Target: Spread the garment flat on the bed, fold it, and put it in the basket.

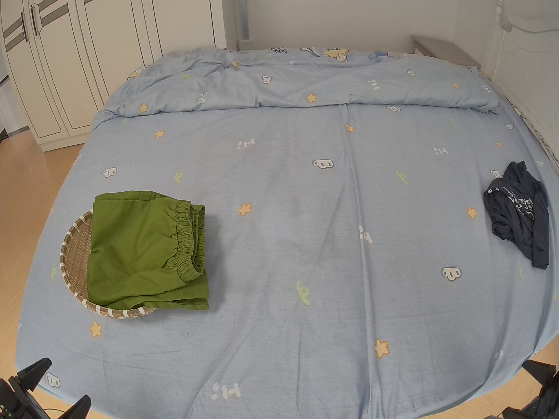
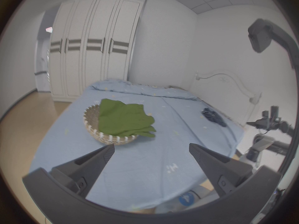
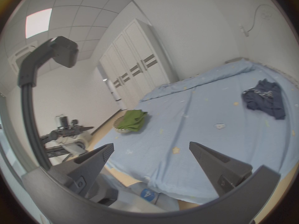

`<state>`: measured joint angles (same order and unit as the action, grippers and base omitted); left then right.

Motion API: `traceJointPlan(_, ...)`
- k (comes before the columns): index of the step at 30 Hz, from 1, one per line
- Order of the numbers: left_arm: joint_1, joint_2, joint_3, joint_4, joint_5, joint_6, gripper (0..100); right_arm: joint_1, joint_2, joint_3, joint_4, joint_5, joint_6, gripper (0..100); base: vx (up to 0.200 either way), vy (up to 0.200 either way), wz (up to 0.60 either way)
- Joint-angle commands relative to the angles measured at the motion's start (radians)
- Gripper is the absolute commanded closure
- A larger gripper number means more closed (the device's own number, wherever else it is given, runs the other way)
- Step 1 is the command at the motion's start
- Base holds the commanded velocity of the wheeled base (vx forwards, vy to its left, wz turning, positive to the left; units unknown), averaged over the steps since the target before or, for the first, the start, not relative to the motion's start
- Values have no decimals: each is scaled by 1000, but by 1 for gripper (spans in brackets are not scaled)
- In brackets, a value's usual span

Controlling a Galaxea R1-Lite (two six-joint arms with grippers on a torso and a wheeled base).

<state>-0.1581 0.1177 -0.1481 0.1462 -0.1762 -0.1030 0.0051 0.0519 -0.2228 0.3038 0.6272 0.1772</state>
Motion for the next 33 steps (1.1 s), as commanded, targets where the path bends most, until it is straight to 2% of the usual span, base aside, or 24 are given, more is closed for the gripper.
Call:
traceJointPlan(1,5,-38,107,-94,119,88,0,-11,-52,49,8,-138,-16,0,0,0,0)
traceJointPlan(2,6,-38,140,-165,271,94,0,-11,-52,52,1,-294,-18,0,0,0,0)
traceJointPlan(5,5,-38,148,-180,279,75,0,-11,-52,54,0,-437,-22,0,0,0,0)
traceJointPlan(6,5,-38,148,-180,277,75,0,-11,-52,56,-3,-466,-24,0,0,0,0)
traceJointPlan(8,32,-35,148,-174,256,83,0,-10,-52,56,-3,-474,-28,0,0,0,0)
traceJointPlan(9,61,-35,148,-172,247,86,0,-10,-52,56,-5,-478,-30,0,0,0,0)
traceJointPlan(11,172,-47,147,-143,195,114,0,-10,-52,56,-5,-478,-35,0,0,0,0)
traceJointPlan(14,184,-64,148,-143,173,141,0,-10,-52,56,-5,-500,-50,0,0,0,0)
traceJointPlan(16,184,-66,148,-145,176,146,0,-10,-52,59,-5,-567,-74,0,0,0,0)
traceJointPlan(19,178,-92,147,-143,195,118,0,-11,-52,71,-22,-771,-110,0,0,0,0)
traceJointPlan(20,175,-105,147,-143,202,106,0,-11,-52,76,-31,-817,-119,0,0,0,0)
traceJointPlan(22,167,-116,147,-143,208,95,0,-11,-52,83,-49,-865,-131,0,0,0,0)
traceJointPlan(24,167,-118,147,-143,211,92,0,-14,-47,86,-58,-839,-136,0,0,0,0)
traceJointPlan(28,172,-118,147,-145,210,95,0,-30,77,91,-66,-678,-183,0,0,0,0)
traceJointPlan(31,169,-118,147,-145,211,97,0,-13,25,105,-94,-633,-237,0,0,0,0)
traceJointPlan(33,169,-118,147,-145,211,95,0,-10,-52,111,-103,-626,-225,0,0,0,0)
